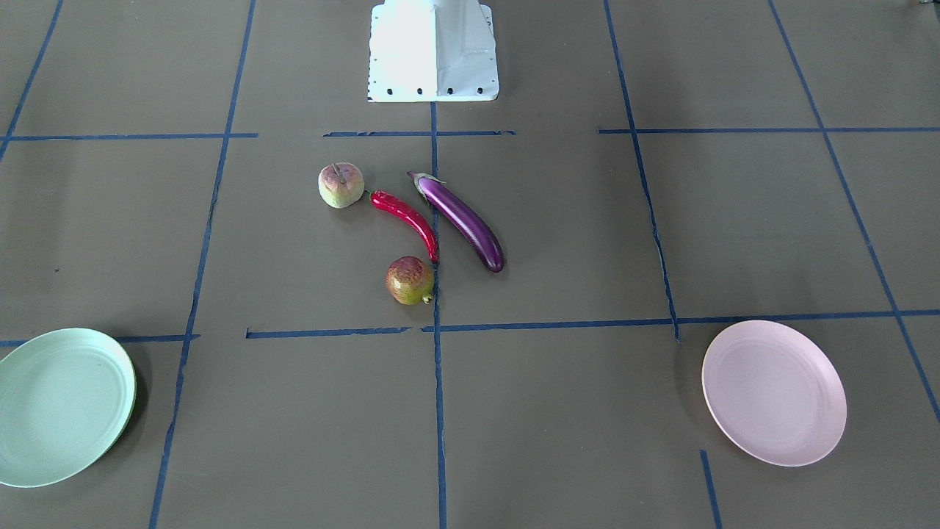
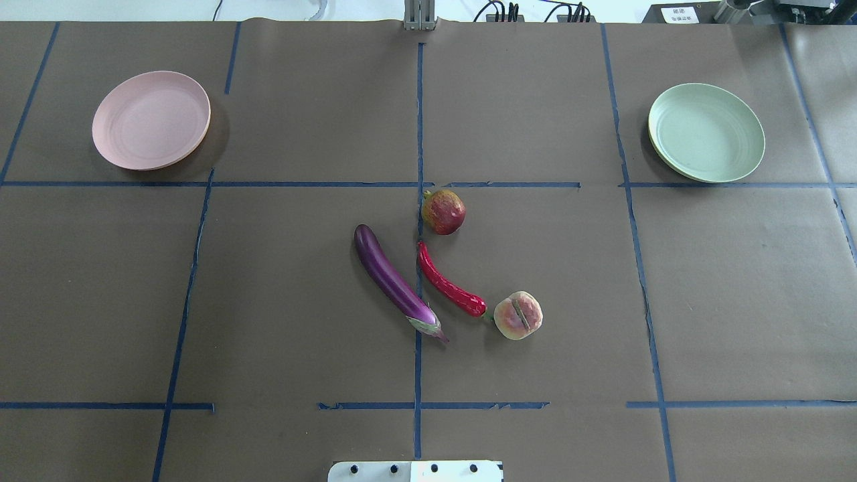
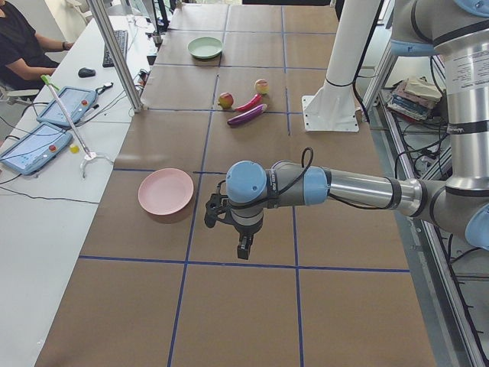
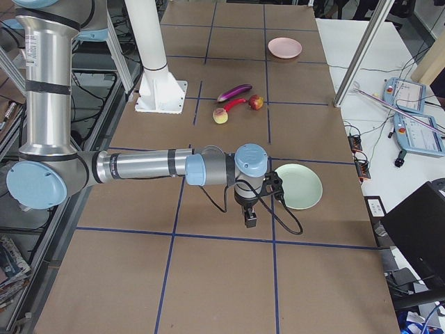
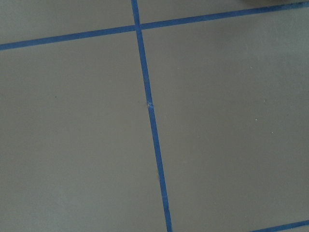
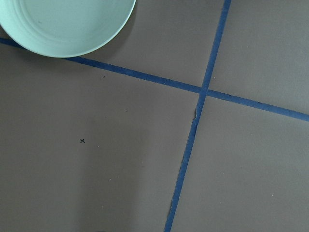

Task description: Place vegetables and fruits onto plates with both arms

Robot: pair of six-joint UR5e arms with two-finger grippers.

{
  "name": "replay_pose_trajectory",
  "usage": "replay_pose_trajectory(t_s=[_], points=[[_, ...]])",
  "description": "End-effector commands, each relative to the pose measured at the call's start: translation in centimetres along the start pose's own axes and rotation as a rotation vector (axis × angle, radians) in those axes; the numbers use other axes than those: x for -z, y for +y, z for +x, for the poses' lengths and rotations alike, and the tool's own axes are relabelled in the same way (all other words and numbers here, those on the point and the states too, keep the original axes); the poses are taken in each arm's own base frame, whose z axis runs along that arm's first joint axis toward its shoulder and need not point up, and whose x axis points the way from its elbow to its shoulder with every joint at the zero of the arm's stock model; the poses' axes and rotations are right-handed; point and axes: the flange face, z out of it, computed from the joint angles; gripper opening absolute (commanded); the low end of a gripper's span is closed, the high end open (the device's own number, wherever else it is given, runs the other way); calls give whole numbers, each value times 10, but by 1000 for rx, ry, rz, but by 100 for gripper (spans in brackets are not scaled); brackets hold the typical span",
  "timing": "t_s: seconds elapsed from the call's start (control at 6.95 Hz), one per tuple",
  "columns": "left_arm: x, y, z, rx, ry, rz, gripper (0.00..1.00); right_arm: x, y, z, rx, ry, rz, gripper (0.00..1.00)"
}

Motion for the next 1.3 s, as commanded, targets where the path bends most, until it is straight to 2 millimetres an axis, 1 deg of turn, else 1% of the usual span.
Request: replay_pose_trajectory(t_s=[0.0,0.29,0.58,1.15], points=[[-4,-1,18,22,-2,0,100,0,0,-3,10,-2,5,100],[-3,1,25,11,3,-1,100,-1,2,-2,10,-2,3,100],[-3,1,26,15,3,-1,100,-4,7,-1,1,-4,-5,100],[0,1,30,5,8,6,100,-11,6,-5,12,-8,-19,100]])
